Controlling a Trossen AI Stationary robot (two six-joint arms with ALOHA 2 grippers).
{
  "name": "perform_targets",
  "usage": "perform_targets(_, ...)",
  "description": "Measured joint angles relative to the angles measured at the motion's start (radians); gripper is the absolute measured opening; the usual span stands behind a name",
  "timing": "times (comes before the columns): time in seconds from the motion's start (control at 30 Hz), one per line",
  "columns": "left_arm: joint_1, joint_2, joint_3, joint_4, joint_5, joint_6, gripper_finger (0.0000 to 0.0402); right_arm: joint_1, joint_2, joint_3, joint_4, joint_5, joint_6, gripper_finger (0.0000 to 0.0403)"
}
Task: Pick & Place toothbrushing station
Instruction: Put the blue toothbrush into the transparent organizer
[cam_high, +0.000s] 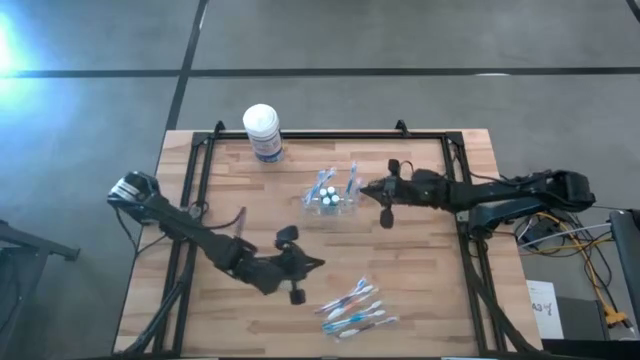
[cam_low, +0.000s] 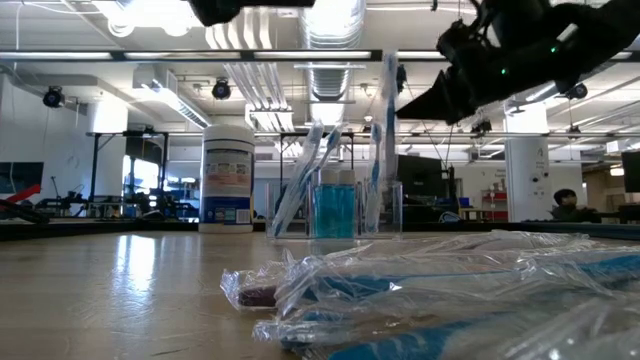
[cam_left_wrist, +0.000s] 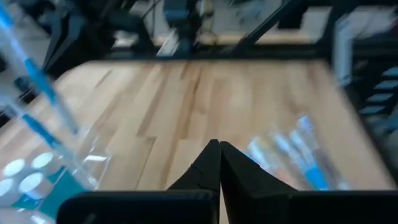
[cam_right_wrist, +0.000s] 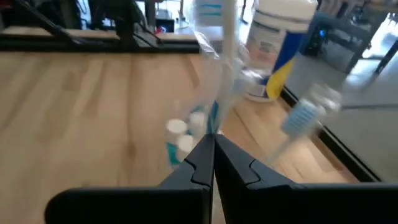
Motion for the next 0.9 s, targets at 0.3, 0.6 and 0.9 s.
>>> perform_targets(0.3,-0.038,-0.205,-0.355,0.502,0.216,0.144,0.0002,-0.096,0.172,0.049,0.061,-0.121,0.017,0.0008)
perform_targets(0.6,-0.041,-0.221,-0.468,0.672,0.243,0.149,0.0001,-0.096,0.347,0.043,0.213,-0.119,0.063,0.0008)
perform_targets(0.9,-0.052,-0.220,-0.448,0.673,0.242,0.150,0.0002,-0.095,0.418,-0.017,0.396,-0.100,0.137,0.0008)
